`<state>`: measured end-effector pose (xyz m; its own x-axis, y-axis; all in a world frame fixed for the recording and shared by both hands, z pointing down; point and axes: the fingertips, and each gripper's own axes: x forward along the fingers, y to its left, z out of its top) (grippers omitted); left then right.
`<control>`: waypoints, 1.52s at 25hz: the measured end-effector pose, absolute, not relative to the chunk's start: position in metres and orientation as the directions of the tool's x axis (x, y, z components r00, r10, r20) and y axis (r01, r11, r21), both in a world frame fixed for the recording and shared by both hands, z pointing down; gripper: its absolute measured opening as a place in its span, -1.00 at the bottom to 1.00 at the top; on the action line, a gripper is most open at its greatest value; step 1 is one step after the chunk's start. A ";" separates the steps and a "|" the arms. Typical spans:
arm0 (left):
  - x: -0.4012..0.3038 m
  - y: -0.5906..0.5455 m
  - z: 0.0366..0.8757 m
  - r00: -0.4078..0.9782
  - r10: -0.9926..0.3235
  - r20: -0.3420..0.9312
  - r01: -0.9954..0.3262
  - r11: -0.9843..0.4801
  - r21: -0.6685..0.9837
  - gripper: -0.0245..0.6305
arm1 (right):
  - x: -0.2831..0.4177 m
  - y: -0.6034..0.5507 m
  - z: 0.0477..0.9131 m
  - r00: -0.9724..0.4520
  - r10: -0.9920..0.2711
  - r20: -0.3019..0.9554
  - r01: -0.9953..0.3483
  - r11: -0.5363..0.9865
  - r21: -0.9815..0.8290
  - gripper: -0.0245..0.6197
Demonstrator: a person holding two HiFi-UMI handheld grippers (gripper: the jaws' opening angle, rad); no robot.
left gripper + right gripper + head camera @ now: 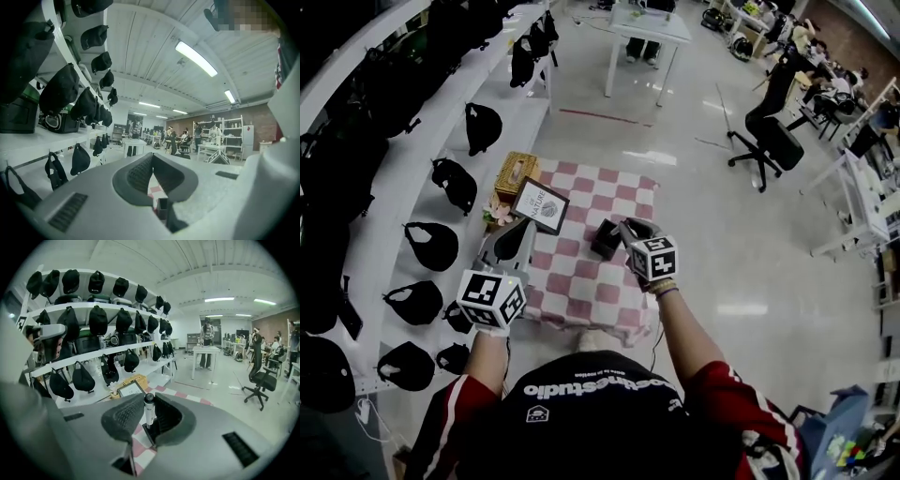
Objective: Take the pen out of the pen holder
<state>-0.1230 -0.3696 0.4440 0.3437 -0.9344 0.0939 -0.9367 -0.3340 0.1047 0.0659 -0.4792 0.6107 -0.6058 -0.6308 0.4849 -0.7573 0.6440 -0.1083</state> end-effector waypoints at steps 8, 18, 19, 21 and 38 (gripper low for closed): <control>-0.109 -0.355 0.429 0.400 -0.914 0.066 -0.915 -0.393 0.096 -0.91 | 0.084 -0.444 0.557 -0.586 -0.707 0.397 -0.792 0.604 -0.093 -0.70; -0.098 -0.323 0.418 0.469 -0.882 0.043 -0.883 -0.467 0.041 -0.91 | 0.100 -0.380 0.514 -0.545 -0.763 0.346 -0.831 0.546 -0.106 -0.70; -0.097 -0.319 0.417 0.477 -0.878 0.039 -0.879 -0.476 0.040 -0.91 | 0.102 -0.374 0.508 -0.543 -0.769 0.337 -0.835 0.537 -0.119 -0.70; -0.094 -0.313 0.413 0.492 -0.870 0.029 -0.870 -0.491 0.036 -0.91 | 0.104 -0.360 0.496 -0.536 -0.783 0.314 -0.843 0.520 -0.142 -0.70; -0.115 -0.246 0.421 0.541 -0.841 0.018 -0.839 -0.539 0.073 -0.91 | 0.070 -0.253 0.465 -0.507 -0.831 0.228 -0.862 0.493 -0.118 -0.70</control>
